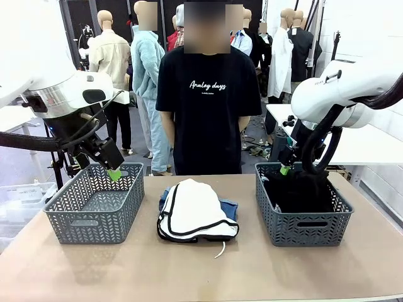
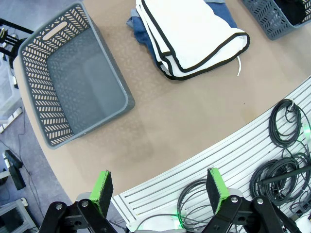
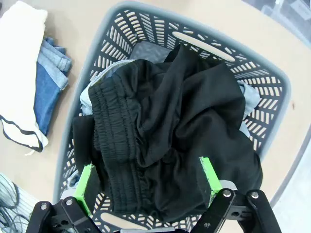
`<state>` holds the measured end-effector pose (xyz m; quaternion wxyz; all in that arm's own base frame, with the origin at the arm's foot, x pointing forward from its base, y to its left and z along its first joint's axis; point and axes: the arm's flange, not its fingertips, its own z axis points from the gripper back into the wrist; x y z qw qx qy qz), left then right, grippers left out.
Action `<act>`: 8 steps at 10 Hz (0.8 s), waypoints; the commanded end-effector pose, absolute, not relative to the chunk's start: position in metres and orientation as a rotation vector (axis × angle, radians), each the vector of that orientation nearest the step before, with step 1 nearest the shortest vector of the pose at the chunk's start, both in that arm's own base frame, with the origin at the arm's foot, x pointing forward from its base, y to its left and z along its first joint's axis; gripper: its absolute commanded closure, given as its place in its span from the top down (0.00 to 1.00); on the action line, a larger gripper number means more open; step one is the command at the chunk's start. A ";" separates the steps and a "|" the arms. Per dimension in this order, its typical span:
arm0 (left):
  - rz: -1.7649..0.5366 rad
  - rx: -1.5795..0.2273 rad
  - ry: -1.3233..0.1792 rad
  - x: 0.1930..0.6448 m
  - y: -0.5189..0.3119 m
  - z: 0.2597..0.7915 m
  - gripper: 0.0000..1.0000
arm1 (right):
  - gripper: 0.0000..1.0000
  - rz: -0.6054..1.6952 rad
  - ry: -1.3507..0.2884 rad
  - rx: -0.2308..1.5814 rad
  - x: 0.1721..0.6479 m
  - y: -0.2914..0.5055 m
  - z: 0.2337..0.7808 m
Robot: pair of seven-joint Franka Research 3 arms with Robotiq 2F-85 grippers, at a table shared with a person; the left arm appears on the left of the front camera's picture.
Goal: Sort the tops and bottoms.
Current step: Lift clothes from the center of the table with your left hand.
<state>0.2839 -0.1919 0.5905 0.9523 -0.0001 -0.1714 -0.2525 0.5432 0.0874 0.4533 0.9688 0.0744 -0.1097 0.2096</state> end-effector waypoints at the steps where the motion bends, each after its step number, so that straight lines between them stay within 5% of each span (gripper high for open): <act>1: -0.500 0.003 -0.350 0.283 -0.190 0.590 1.00 | 1.00 0.427 -0.223 0.150 0.543 0.087 0.454; 8: -0.500 0.003 -0.350 0.283 -0.190 0.590 1.00 | 1.00 0.424 -0.222 0.150 0.543 0.087 0.453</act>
